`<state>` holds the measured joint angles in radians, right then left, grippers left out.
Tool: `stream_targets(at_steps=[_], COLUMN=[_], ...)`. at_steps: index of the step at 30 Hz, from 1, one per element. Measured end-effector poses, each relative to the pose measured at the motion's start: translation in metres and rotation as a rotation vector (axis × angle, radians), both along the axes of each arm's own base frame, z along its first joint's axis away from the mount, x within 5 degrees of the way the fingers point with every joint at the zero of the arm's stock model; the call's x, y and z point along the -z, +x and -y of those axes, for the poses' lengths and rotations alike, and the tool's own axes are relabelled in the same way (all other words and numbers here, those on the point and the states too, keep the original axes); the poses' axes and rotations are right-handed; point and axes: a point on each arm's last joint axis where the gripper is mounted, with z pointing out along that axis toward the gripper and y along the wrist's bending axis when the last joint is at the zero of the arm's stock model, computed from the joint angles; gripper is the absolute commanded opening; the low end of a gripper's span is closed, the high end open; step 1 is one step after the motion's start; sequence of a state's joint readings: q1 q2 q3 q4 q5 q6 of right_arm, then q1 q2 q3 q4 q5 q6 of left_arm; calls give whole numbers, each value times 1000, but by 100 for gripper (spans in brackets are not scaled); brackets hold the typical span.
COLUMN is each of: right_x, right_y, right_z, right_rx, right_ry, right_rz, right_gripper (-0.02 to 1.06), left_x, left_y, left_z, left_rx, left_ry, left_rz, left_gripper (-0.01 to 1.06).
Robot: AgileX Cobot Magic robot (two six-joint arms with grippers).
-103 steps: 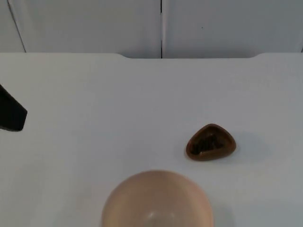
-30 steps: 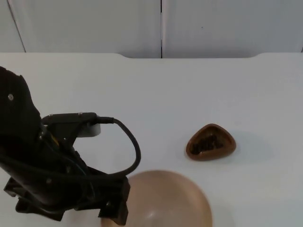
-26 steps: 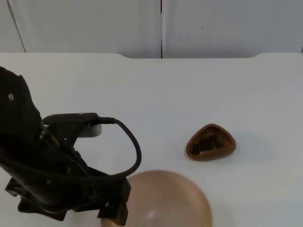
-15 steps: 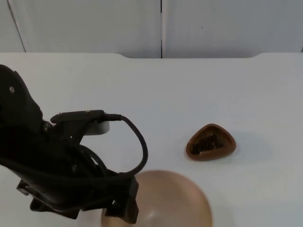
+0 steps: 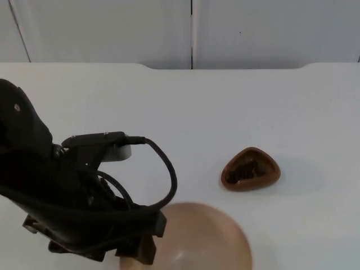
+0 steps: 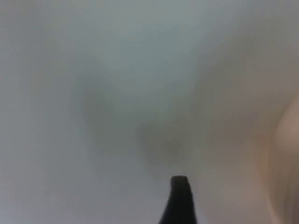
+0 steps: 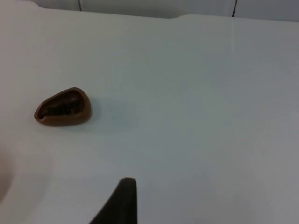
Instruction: Pick up the bowl with the left hand and pour the coffee beans from the cup into the bowl with the right hand.
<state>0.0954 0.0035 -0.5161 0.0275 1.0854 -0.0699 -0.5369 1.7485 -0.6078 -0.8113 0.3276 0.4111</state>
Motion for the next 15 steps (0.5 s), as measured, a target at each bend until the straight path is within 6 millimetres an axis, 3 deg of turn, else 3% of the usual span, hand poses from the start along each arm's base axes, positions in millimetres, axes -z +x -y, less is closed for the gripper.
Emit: stream_targets(at_steps=[3, 4, 8, 11, 15], right_x=[0, 0, 0, 0, 0], right_y=[0, 0, 0, 0, 0], right_z=[0, 0, 0, 0, 0], right_rx=[0, 0, 0, 0, 0], right_ry=[0, 0, 0, 0, 0], right_rz=[0, 0, 0, 0, 0], right_gripper=[105, 105, 105, 105, 105], left_x=[0, 0, 0, 0, 0], left_y=[0, 0, 0, 0, 0], left_z=[0, 0, 0, 0, 0], left_rx=[-1, -1, -1, 1, -1], left_ry=[0, 0, 0, 1, 0], left_rz=[2, 2, 2, 2, 2], left_gripper=[29, 29, 5, 0, 0])
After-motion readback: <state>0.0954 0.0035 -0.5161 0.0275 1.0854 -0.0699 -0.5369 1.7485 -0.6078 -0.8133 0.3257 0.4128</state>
